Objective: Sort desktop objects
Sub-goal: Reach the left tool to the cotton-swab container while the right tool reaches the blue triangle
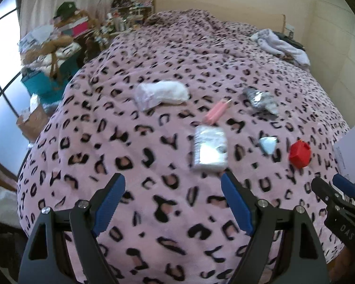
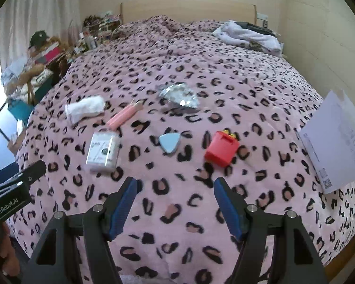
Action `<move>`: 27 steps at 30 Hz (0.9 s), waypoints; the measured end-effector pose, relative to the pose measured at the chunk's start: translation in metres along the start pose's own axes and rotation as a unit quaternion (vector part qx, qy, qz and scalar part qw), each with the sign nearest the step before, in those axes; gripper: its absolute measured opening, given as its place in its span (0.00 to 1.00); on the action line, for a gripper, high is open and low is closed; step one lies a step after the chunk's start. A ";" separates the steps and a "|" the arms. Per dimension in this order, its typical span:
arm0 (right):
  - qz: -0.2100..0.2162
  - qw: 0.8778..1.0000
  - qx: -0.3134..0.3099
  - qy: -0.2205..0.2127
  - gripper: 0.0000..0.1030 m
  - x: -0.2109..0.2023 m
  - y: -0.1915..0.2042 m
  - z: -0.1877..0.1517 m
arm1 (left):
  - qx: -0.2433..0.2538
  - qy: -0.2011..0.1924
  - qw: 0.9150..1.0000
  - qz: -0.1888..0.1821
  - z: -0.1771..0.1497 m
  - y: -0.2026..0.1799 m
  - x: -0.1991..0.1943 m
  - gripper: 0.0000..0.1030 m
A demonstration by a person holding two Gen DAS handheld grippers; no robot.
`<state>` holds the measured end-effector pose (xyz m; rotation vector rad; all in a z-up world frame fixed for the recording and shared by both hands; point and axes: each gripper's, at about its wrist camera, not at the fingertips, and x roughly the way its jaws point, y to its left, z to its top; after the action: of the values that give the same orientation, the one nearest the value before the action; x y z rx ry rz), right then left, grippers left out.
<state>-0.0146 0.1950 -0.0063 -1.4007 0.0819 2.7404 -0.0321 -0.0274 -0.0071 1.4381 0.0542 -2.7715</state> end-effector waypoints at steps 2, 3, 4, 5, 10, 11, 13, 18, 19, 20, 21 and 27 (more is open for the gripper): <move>-0.003 1.000 -0.014 0.006 0.68 0.006 0.012 -0.004 | -0.006 0.006 1.000 0.005 -0.004 0.009 0.006 0.82; -0.005 1.000 -0.020 0.010 0.68 0.009 0.017 -0.005 | -0.009 0.009 1.000 0.006 -0.007 0.014 0.009 0.82; -0.003 1.000 -0.024 0.013 0.68 0.012 0.022 -0.007 | -0.010 0.011 1.000 0.008 -0.008 0.017 0.012 0.82; 0.007 1.000 -0.024 0.016 0.68 0.016 0.026 -0.009 | -0.011 0.013 1.000 0.009 -0.009 0.021 0.014 0.82; 0.041 0.999 0.005 0.017 0.68 0.029 0.036 -0.015 | -0.019 0.024 1.000 0.007 -0.016 0.034 0.027 0.82; 0.038 0.999 0.007 0.014 0.68 0.031 0.038 -0.017 | -0.019 0.026 0.999 0.005 -0.017 0.034 0.030 0.82; 0.033 0.999 0.008 0.005 0.68 0.033 0.040 -0.020 | -0.019 0.029 0.999 0.000 -0.017 0.035 0.036 0.82; 0.006 1.000 0.012 -0.017 0.68 0.044 0.033 -0.013 | -0.009 0.032 0.999 -0.018 -0.006 0.017 0.053 0.82; 0.005 1.000 0.017 -0.024 0.68 0.047 0.029 -0.010 | -0.006 0.032 0.999 -0.021 -0.004 0.012 0.057 0.82; 0.004 0.999 0.023 -0.030 0.68 0.050 0.025 -0.007 | -0.001 0.031 0.999 -0.025 -0.001 0.006 0.062 0.83; 0.005 0.999 0.027 -0.032 0.68 0.054 0.021 -0.003 | 0.004 0.030 0.999 -0.030 0.002 0.000 0.068 0.85; 0.037 0.997 0.053 -0.029 0.68 0.094 -0.005 0.028 | 0.022 0.028 0.998 -0.042 0.022 -0.035 0.104 0.91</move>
<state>-0.0919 0.2053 -0.0665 -1.3159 0.2774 2.7863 -0.1115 0.0067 -0.0787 1.5590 0.0556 -2.8162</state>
